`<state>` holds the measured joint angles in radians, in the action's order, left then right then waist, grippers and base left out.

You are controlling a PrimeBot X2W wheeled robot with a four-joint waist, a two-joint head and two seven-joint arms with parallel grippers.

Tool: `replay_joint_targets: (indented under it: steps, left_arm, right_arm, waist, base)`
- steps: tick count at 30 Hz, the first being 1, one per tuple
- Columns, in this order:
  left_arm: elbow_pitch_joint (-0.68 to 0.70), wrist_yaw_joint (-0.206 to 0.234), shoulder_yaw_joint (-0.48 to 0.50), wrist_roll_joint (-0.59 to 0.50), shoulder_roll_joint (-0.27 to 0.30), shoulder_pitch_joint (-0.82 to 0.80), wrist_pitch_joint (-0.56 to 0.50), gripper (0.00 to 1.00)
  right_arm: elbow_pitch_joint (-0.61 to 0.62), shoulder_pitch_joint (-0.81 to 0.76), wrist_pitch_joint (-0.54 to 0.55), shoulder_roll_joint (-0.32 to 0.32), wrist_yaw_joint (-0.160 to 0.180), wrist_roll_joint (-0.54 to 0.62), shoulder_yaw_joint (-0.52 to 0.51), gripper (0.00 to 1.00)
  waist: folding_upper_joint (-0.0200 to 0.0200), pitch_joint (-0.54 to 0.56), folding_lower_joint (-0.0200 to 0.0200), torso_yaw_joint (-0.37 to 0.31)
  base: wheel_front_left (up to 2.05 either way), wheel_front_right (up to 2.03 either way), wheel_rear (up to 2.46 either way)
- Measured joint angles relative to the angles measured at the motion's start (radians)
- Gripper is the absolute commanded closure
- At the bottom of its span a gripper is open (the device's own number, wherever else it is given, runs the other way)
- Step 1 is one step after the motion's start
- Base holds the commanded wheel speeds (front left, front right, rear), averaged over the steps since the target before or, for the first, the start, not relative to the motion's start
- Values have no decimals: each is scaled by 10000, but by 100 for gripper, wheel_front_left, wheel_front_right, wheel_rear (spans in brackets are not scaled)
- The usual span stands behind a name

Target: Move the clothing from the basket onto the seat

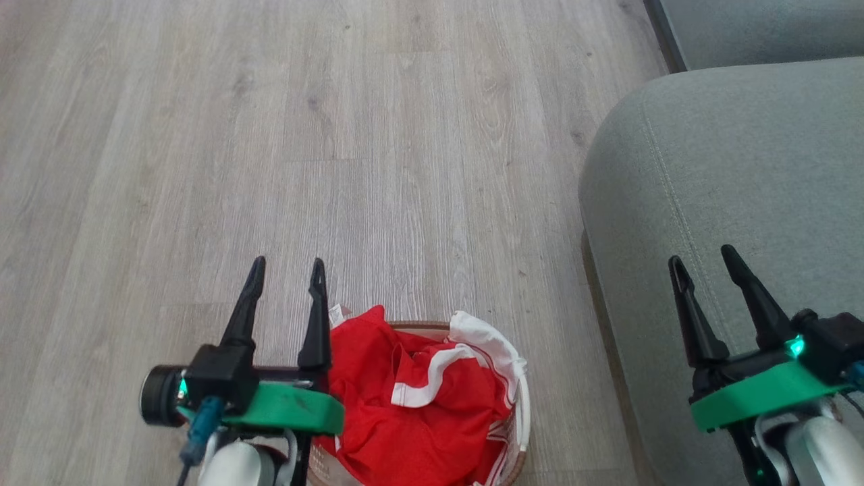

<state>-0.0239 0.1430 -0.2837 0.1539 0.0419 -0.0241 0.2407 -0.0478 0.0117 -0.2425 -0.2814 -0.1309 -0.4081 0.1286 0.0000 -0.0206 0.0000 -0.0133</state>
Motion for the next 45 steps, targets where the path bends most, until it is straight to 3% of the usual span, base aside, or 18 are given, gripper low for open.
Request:
replay_joint_targets:
  steps: [29, 45]
  left_arm:
    - [75, 121, -213, -343, 8, -136, 107, 0]
    - [-610, 562, -704, -79, 8, -1004, 115, 0]
  right_arm:
    - [107, 214, -100, -150, 0, 190, 58, 0]
    - [487, 969, -100, -727, 0, -324, -251, 0]
  waist:
    - [0, -288, 0, -118]
    - [0, -1534, 0, -587]
  base:
    - [0, 0, 0]
    - [0, 0, 0]
